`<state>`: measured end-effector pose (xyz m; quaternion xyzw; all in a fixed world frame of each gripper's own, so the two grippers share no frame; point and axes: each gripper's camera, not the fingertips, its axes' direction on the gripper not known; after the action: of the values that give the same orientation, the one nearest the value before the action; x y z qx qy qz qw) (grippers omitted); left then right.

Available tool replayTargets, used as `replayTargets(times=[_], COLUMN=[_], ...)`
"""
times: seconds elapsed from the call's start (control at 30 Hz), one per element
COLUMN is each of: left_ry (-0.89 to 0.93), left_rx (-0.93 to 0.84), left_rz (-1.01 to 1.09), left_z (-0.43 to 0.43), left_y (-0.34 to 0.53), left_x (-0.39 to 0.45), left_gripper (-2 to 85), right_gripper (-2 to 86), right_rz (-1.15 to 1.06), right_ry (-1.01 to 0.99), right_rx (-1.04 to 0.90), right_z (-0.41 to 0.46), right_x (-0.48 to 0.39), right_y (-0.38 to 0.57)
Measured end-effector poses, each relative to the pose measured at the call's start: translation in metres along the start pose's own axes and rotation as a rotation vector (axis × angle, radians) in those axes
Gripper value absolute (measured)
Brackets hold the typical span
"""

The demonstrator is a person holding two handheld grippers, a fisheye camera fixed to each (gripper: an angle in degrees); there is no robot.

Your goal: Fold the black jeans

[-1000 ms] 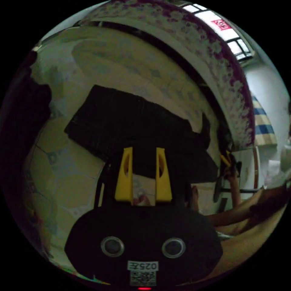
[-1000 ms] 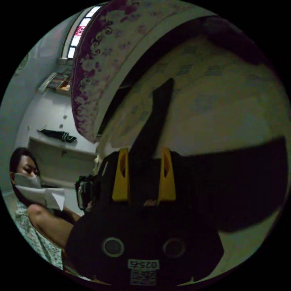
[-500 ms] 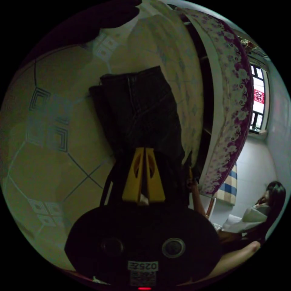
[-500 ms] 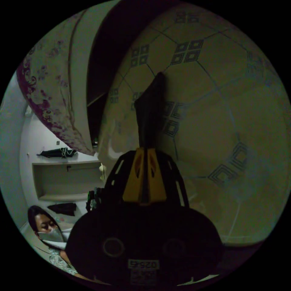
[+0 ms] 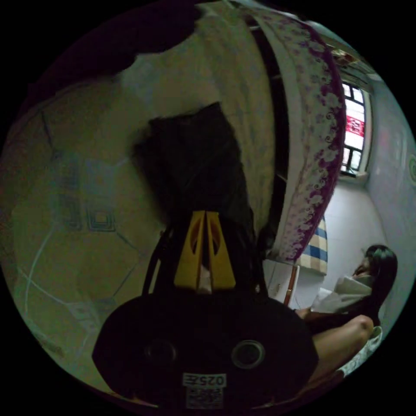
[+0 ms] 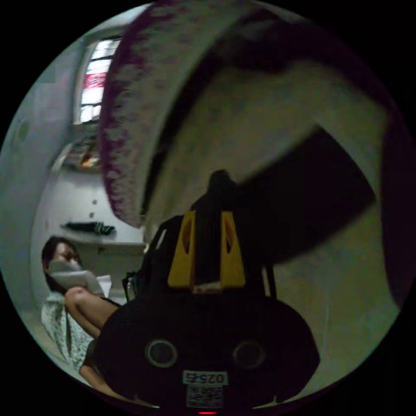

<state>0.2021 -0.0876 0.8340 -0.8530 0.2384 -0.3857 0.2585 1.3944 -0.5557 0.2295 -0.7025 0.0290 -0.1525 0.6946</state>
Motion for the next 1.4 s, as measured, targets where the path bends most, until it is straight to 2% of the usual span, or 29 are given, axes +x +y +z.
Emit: replayTargets(times=[0.03, 0.07, 0.17, 0.2, 0.37, 0.47, 0.53, 0.63, 0.7, 0.77, 0.8, 0.83, 0.9, 0.97, 1.03, 1.13, 1.2, 1.3, 1.4], left_ry=[-0.009, 0.027, 0.125, 0.095, 0.059, 0.04, 0.026, -0.064, -0.128, -0.144, -0.126, -0.104, -0.009, 0.002, -0.031, 0.015, 0.125, 0.234, 0.26], left_rx=[-0.006, -0.008, 0.044, 0.045, 0.021, 0.013, 0.01, 0.049, 0.066, 0.051, 0.036, 0.035, 0.072, 0.085, 0.061, -0.137, -0.376, -0.632, -0.851], left_rz=[-0.011, -0.02, -0.033, -0.02, -0.016, -0.036, 0.01, 0.096, 0.134, 0.151, 0.151, 0.165, 0.273, 0.422, 0.581, 0.858, 1.06, 1.311, 1.578], left_z=[0.003, 0.006, 0.005, 0.006, 0.036, 0.061, 0.069, 0.07, 0.074, 0.085, 0.096, 0.102, 0.125, 0.145, 0.176, 0.263, 0.359, 0.486, 0.607], left_y=[0.001, 0.004, 0.011, 0.011, 0.004, 0.0, 0.0, 0.004, 0.007, 0.009, 0.011, 0.013, 0.028, 0.042, 0.057, 0.077, 0.098, 0.141, 0.199], left_x=[-0.007, -0.017, -0.023, -0.02, -0.013, -0.009, 0.003, 0.026, 0.034, 0.032, 0.029, 0.029, 0.038, 0.061, 0.094, 0.162, 0.224, 0.303, 0.366], left_gripper=[-0.2, 0.7, 2.3, 2.6, 0.6, -0.6, -0.7, -0.8, -0.7, -0.6, -0.4, -0.2, 1.5, 5.1, 8.1, 9.4, 10.9, 12.8, 13.4], right_gripper=[12.0, 13.4, 15.2, 15.8, 15.5, 6.6, 2.5, -0.1, -0.5, -0.3, 0.0, 0.3, 4.7, 8.3, 13.3, 17.5, 16.0, 4.0, 0.2], right_rz=[0.058, 0.158, 0.245, 0.276, 0.259, 0.21, 0.154, -0.075, -0.249, -0.27, -0.334, -0.374, -0.247, -0.184, -0.054, 0.022, 0.009, -0.03, -0.061], right_ry=[0.004, -0.073, -0.382, -0.431, -0.425, -0.359, -0.318, -0.012, 0.355, 0.583, 0.631, 0.617, 0.507, 0.433, 0.414, 0.251, 0.021, -0.223, -0.155], right_rx=[-0.008, 0.018, 0.283, 0.33, 0.268, 0.212, 0.255, 0.418, 0.536, 0.634, 0.578, 0.507, 0.243, 0.142, 0.131, 0.174, 0.219, 0.299, 0.351], right_z=[0.0, -0.004, -0.018, -0.018, 0.004, 0.02, 0.015, -0.015, -0.028, -0.024, -0.015, -0.007, 0.024, 0.043, 0.052, 0.06, 0.067, 0.074, 0.075], right_x=[0.018, 0.048, 0.079, 0.085, 0.088, 0.07, 0.044, -0.07, -0.171, -0.212, -0.221, -0.22, -0.172, -0.125, -0.079, -0.03, -0.009, -0.001, -0.02], right_y=[0.006, 0.02, 0.057, 0.065, 0.048, 0.022, 0.014, 0.033, 0.065, 0.077, 0.071, 0.063, 0.031, 0.025, 0.031, 0.051, 0.057, 0.054, 0.057])
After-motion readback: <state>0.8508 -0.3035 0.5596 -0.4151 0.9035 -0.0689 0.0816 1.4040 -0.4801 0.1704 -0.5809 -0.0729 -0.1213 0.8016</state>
